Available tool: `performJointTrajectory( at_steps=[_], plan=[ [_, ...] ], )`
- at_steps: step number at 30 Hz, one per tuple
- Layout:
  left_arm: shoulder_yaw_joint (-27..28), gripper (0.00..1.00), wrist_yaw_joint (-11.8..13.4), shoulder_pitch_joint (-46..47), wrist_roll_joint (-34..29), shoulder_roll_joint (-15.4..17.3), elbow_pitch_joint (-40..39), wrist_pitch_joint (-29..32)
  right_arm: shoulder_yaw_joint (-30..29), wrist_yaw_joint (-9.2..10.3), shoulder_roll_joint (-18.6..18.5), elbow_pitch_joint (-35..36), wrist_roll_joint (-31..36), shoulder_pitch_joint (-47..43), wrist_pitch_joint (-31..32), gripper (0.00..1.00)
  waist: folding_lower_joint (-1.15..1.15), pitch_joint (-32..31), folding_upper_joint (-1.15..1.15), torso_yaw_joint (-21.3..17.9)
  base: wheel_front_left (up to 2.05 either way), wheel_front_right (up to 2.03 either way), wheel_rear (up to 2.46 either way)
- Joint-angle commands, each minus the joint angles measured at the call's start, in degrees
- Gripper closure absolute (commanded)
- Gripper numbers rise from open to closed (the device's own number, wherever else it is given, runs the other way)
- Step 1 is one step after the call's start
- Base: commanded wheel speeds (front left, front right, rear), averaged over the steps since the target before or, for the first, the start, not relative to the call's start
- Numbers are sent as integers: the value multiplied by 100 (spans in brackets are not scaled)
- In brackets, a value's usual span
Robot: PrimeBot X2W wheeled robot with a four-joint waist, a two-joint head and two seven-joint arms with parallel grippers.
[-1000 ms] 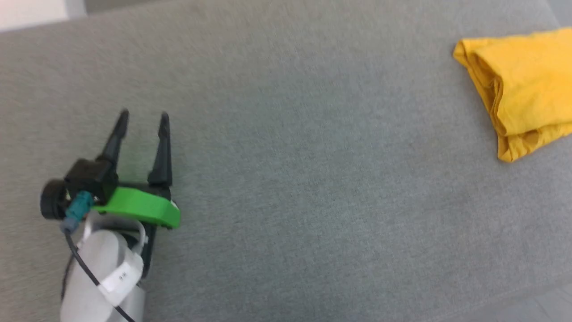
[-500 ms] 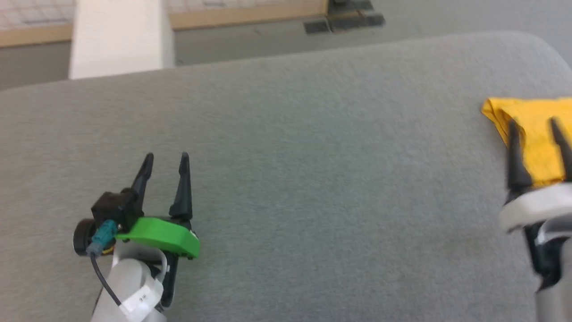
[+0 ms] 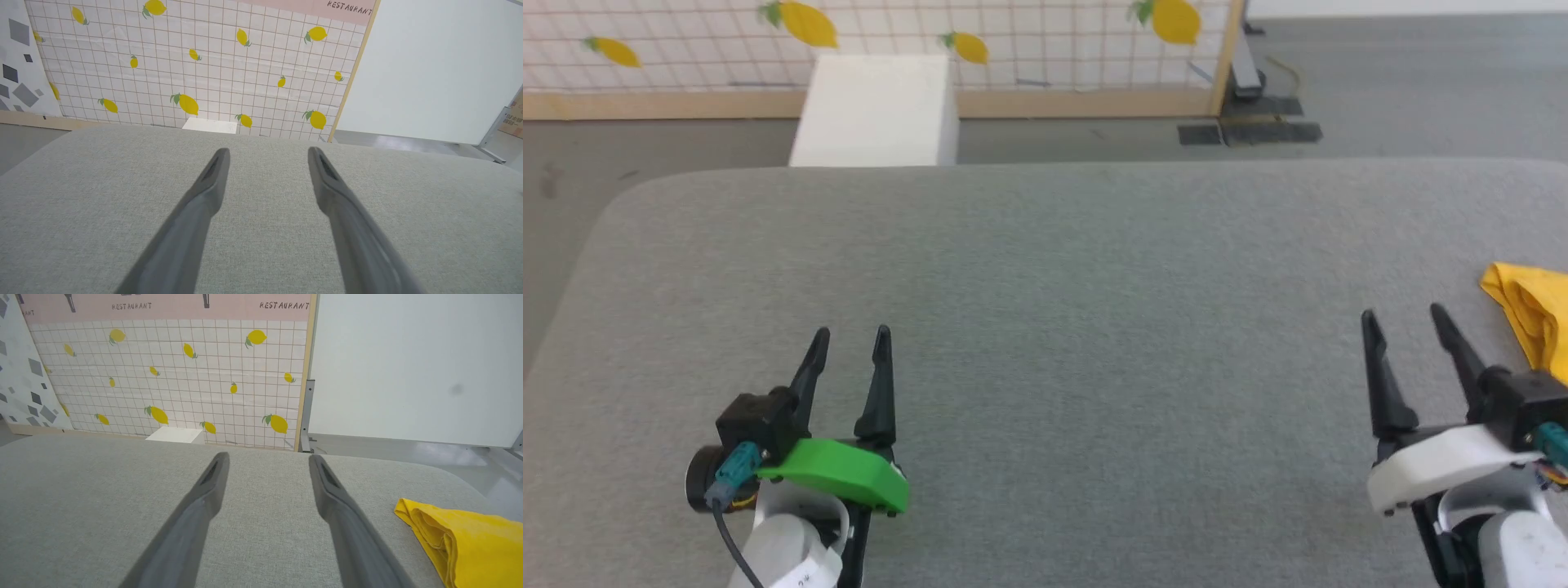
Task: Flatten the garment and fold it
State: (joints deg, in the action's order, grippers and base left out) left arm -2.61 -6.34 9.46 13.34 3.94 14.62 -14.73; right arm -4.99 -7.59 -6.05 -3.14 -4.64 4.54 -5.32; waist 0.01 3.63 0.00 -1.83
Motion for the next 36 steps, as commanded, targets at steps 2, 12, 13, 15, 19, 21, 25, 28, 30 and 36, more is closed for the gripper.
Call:
performJointTrajectory(
  at_steps=[2,12,13,15,19,21,25,28,30,36],
  plan=[
    [18,0,-25,-160,-3,-28,-28,-26,8,10,100,-12,73,-149,-60,0,-1,-194,0,214,0,0,0],
    [-30,0,-49,-408,-77,-74,-51,-27,-63,10,291,-74,170,-543,-237,0,-1,-290,0,343,0,0,0],
    [-36,0,-51,-419,-82,-76,-52,-27,-66,10,297,-82,169,-566,-254,0,-1,-293,0,348,0,0,0],
    [-46,0,-54,-440,-92,-81,-58,-27,-62,10,307,-96,178,-608,-286,0,-1,-298,0,353,0,0,0],
    [-26,0,-55,-496,-117,-93,-166,-27,-11,10,315,-113,107,-675,-323,0,-1,-323,0,353,0,0,0],
    [-27,0,-45,-520,-126,-96,-191,-27,19,10,315,-94,95,-686,-319,0,-1,-324,0,344,0,0,0],
    [-24,100,-21,-423,-85,-65,-182,6,8,-1,300,-98,108,-603,-280,100,-1,-325,0,343,0,0,0],
    [-23,100,-22,-422,-83,-65,-179,4,3,-1,300,-99,108,-604,-276,100,-1,-325,0,343,0,0,0],
    [-24,100,-22,-421,-82,-65,-179,3,4,-1,300,-99,108,-604,-276,100,-1,-325,0,343,0,0,0],
    [-23,100,-22,-421,-82,-65,-179,3,1,-1,300,-99,108,-604,-276,100,-1,-325,0,343,0,0,0]
  ],
)
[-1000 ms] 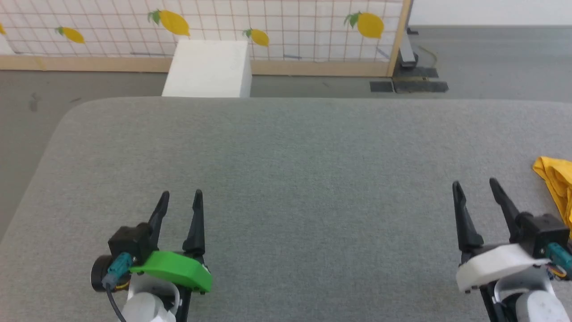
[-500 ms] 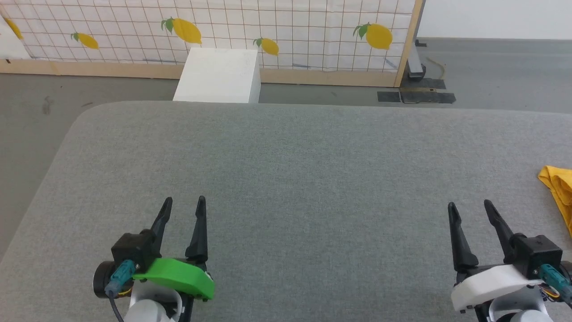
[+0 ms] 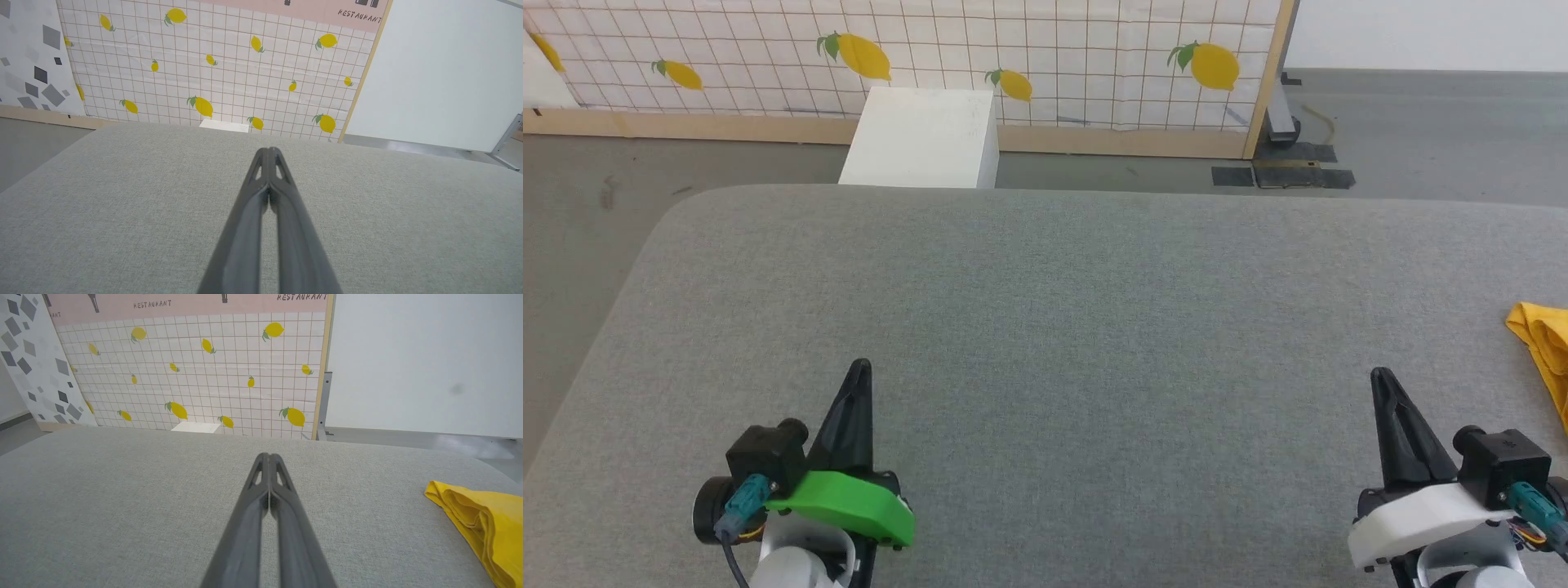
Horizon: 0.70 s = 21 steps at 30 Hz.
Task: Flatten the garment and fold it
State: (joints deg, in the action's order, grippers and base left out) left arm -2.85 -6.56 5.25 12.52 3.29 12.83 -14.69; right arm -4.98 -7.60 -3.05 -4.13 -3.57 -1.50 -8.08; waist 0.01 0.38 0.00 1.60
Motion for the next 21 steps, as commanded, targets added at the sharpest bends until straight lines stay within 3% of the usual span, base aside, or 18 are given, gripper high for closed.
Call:
performJointTrajectory(
  at_steps=[1,21],
  plan=[
    [4,100,7,-6,-13,0,-13,15,6,0,0,4,4,2,8,100,-1,0,0,-2,0,0,0],
    [49,100,110,-88,-210,-7,-215,246,84,2,3,69,60,25,136,100,-1,-6,0,-27,0,0,0]
  ],
)
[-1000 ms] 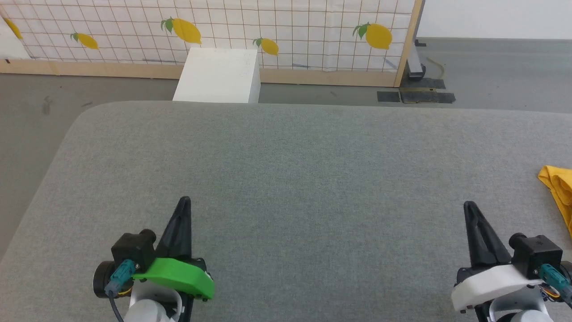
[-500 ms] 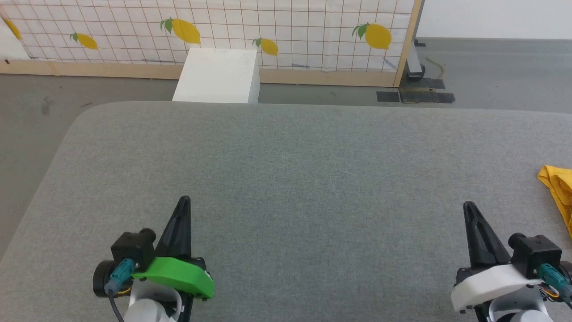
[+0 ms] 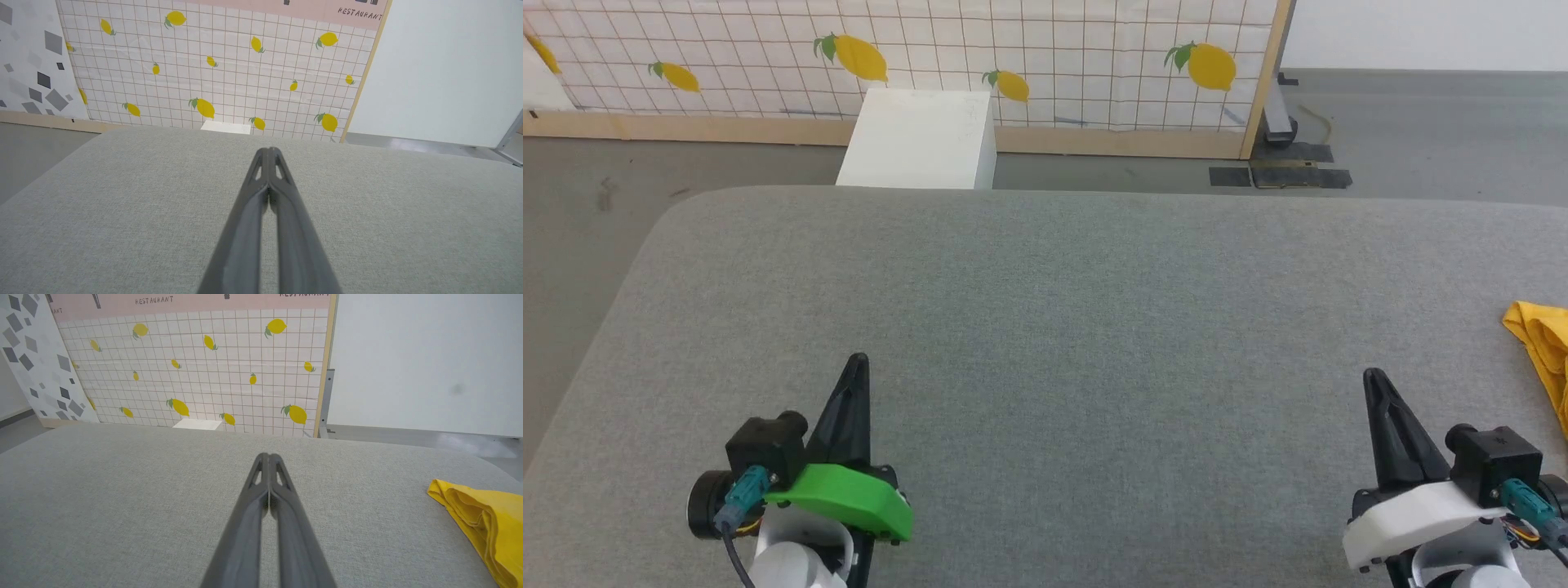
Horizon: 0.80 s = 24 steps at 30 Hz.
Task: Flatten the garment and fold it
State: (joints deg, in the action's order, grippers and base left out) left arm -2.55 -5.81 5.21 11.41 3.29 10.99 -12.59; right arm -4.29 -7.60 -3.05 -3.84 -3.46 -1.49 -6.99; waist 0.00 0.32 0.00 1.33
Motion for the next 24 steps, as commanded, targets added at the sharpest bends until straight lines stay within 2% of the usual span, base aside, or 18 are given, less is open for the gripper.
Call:
performJointTrajectory(
  at_steps=[1,24],
  plan=[
    [22,100,40,-89,-110,-7,-43,48,20,2,3,44,52,26,34,100,0,0,0,-2,0,0,0],
    [78,100,170,-192,-357,-15,-296,339,118,4,6,126,122,55,193,100,0,-8,0,-33,0,0,0]
  ],
)
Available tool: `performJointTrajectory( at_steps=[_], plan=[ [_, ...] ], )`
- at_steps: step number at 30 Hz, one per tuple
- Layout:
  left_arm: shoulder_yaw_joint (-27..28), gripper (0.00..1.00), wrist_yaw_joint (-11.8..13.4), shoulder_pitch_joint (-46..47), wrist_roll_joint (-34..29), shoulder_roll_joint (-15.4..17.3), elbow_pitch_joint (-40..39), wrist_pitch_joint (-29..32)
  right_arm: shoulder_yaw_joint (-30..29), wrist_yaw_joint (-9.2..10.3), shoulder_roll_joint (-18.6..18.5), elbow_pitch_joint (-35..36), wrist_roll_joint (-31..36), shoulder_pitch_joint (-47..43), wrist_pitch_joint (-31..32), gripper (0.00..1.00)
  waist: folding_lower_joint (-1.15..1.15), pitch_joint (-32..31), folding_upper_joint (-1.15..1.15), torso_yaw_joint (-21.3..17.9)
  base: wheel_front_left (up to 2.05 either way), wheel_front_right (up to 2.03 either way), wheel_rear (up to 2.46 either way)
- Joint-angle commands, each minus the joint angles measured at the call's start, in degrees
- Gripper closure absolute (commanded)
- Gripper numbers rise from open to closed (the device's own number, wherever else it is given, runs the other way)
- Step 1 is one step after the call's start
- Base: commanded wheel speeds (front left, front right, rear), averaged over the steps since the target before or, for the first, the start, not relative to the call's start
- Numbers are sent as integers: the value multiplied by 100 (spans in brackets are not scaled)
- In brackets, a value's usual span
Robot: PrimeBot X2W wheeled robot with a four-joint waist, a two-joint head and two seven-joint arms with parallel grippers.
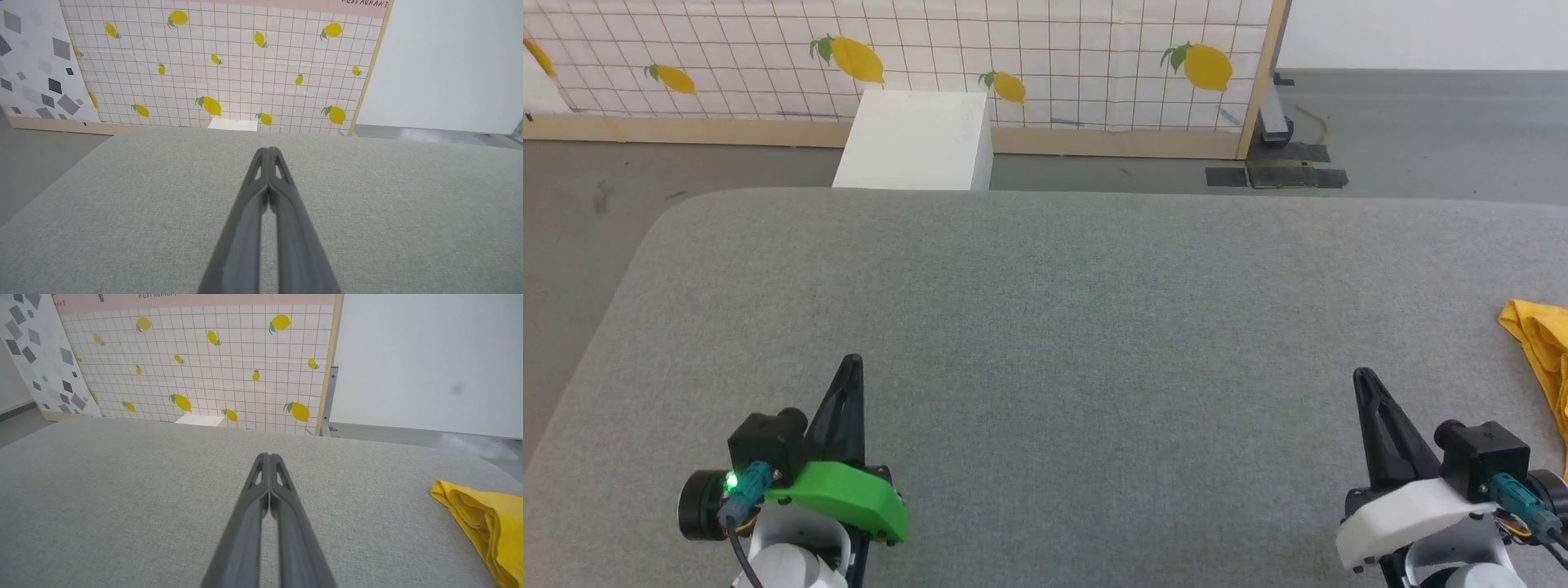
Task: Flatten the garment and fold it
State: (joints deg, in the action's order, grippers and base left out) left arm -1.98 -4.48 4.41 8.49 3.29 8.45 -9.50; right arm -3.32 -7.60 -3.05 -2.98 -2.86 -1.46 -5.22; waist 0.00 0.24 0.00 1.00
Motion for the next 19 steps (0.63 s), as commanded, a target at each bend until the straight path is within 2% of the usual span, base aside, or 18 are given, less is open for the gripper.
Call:
performJointTrajectory(
  at_steps=[1,19],
  plan=[
    [23,100,41,-116,-74,-16,-51,40,25,4,6,43,66,53,22,100,0,0,0,-1,0,0,0],
    [63,100,134,-191,-251,-22,-233,248,95,6,9,101,116,74,137,100,0,-6,0,-24,0,0,0]
  ],
)
